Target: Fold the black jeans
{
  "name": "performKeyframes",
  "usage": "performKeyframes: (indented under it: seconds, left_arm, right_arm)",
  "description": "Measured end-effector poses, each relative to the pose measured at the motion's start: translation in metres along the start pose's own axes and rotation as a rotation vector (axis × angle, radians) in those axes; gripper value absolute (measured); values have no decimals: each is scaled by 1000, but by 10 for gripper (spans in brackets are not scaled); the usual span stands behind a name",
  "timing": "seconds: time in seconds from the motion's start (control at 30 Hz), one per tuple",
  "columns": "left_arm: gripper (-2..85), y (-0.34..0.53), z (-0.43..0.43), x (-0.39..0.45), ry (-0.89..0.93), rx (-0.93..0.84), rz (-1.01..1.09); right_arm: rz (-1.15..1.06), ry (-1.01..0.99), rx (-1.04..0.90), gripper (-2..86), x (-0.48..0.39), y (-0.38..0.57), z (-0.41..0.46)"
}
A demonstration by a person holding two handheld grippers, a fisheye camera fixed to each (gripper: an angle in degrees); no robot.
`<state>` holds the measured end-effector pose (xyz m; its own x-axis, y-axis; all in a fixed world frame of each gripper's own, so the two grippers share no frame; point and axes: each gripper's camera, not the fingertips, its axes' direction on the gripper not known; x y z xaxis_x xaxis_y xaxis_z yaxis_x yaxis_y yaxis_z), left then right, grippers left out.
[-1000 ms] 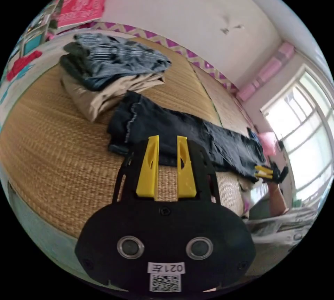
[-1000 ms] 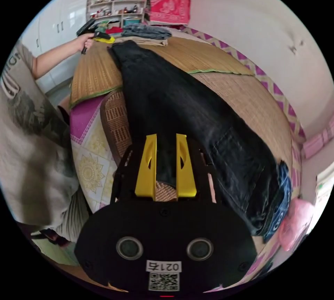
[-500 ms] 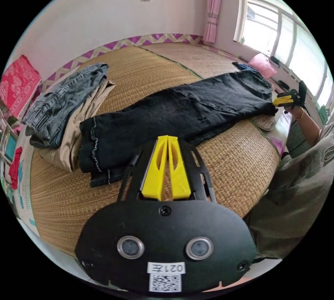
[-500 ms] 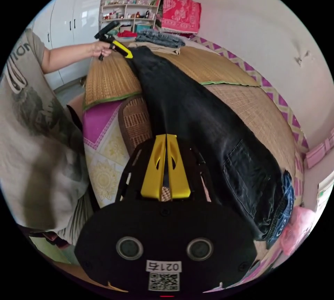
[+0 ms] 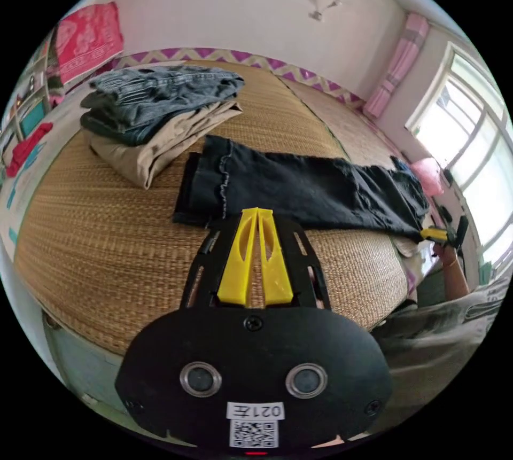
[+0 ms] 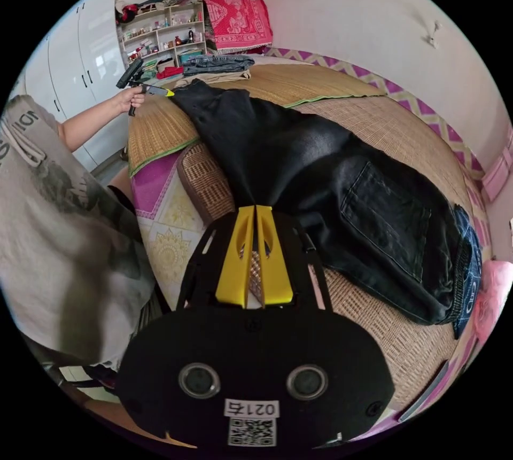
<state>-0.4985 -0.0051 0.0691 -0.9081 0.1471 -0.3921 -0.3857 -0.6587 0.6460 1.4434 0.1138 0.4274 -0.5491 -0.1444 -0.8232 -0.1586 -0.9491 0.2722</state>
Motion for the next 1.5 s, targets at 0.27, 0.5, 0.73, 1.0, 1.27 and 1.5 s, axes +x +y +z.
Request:
performKeyframes:
  seconds: [0.27, 0.5, 0.73, 1.0, 1.27, 1.5]
  left_arm:
    - [-8, -35, 30, -39, -132, -123, -8]
    - [-9, -27, 15, -67, -194, -152, -61]
    - [-9, -7, -9, -89, -317, -119, -51]
    - [11, 26, -80, -153, -117, 78, -246]
    - [156, 95, -69, -265, 433, 84, -727]
    - [119, 81, -58, -295, 378, 96, -784]
  right_arm:
    - [137, -107, 144, -10, 101, 44, -71]
    - [177, -103, 189, -8, 144, 78, -89]
    - [178, -103, 163, -8, 177, 112, -81]
    - [229, -36, 242, -7, 219, 145, -89]
    - [264, -13, 99, -7, 258, 167, -36]
    - [250, 22, 60, -6, 264, 189, -18]
